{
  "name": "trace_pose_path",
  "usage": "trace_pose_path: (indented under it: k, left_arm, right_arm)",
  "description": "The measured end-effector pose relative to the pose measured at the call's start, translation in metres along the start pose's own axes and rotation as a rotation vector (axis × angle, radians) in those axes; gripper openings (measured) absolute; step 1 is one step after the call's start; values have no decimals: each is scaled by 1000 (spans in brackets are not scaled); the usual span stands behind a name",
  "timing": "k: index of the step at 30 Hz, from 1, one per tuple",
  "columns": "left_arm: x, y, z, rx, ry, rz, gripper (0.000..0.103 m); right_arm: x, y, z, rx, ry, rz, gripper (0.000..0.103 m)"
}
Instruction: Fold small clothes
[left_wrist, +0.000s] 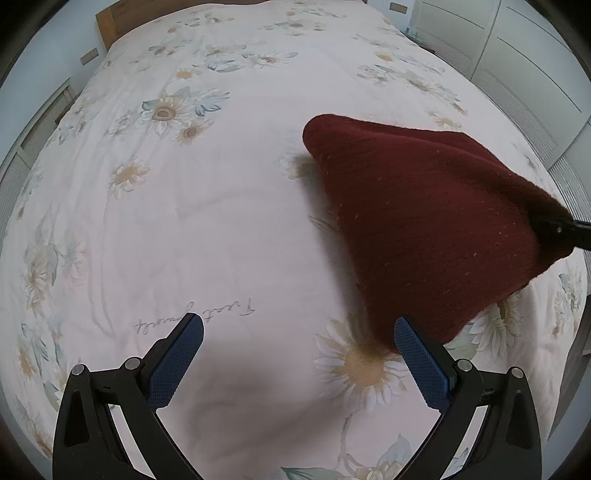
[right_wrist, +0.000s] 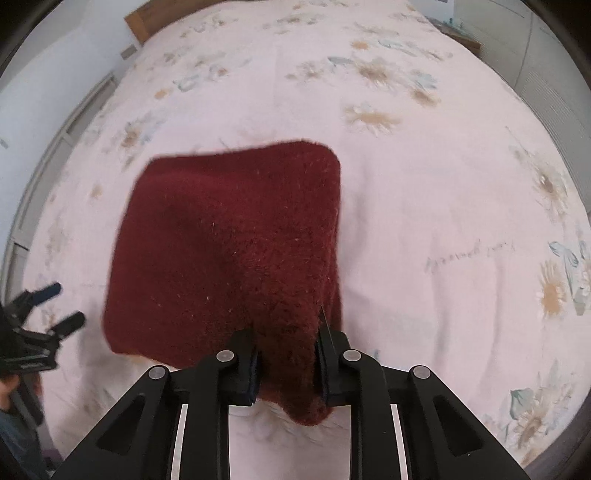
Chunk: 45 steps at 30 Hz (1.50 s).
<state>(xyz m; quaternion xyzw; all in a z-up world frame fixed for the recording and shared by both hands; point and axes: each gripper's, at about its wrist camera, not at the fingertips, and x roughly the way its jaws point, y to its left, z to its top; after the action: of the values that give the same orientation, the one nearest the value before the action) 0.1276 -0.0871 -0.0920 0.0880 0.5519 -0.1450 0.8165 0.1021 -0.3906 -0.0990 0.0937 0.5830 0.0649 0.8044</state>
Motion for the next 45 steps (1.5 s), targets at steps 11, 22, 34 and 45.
trace_pose_path:
  k: [11,22,34,45]
  left_arm:
    - [10,-6,0,2,27,-13,102]
    - [4,-7,28,-19,6,-26,102]
    - [12,-18,36,-15,25,-40,102]
    - [20,-17,37,-12,39,-27,102]
  right_arm:
    - [13,-6,-13,-8,54,0,61]
    - [-20,2,18,-27,-35,9,80]
    - [34,-1,44,61,70,89,27]
    - [34,-18,30,57,60,27,46]
